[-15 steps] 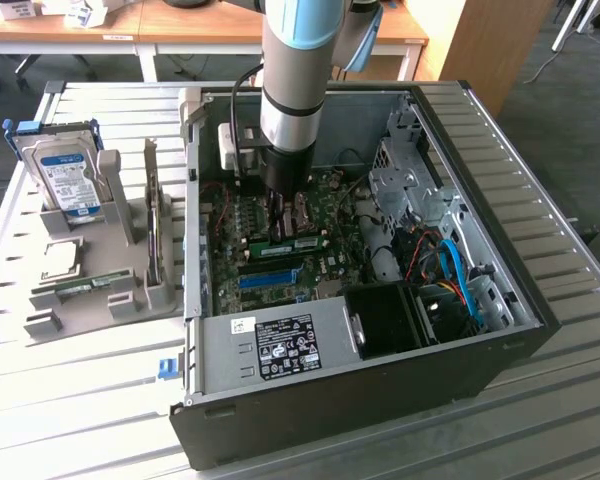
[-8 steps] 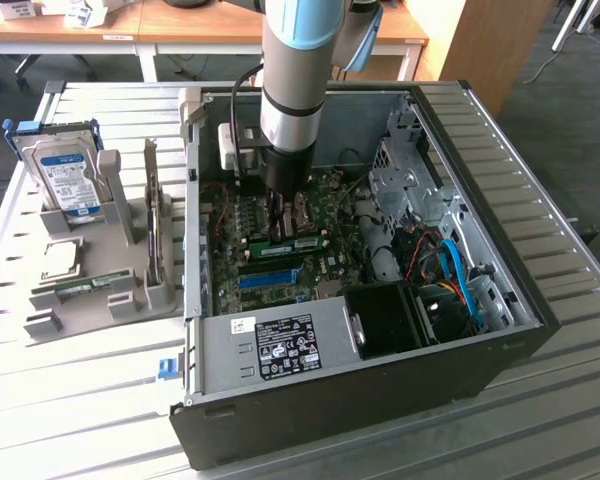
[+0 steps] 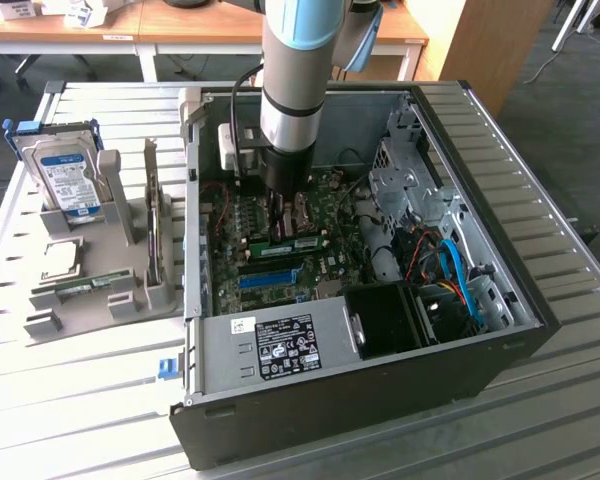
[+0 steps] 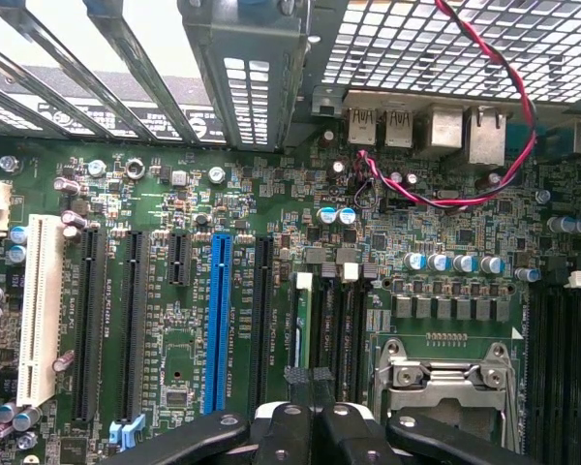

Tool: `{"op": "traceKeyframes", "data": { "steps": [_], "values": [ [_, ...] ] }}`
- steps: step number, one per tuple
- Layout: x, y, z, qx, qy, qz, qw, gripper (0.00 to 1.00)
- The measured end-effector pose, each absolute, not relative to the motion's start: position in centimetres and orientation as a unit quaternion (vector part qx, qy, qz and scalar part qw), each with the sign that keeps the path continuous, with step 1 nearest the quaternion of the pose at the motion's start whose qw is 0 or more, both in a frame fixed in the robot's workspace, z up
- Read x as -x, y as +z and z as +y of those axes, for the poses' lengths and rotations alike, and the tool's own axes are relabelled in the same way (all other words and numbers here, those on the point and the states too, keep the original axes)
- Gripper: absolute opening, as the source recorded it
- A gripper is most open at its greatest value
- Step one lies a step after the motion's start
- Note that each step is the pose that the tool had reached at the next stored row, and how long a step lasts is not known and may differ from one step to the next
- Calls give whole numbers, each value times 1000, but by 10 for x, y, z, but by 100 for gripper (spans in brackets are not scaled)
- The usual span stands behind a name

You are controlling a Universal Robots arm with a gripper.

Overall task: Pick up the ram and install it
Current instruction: 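Press down the ram until it locks into place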

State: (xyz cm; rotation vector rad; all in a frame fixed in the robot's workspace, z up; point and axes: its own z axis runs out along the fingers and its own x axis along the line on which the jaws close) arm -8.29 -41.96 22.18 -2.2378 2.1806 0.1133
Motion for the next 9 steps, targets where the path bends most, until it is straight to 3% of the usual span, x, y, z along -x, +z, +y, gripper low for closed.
{"op": "traceKeyframes", "data": {
  "steps": [9],
  "values": [
    [83,233,-420,716,36,697,7,11]
  ]
}}
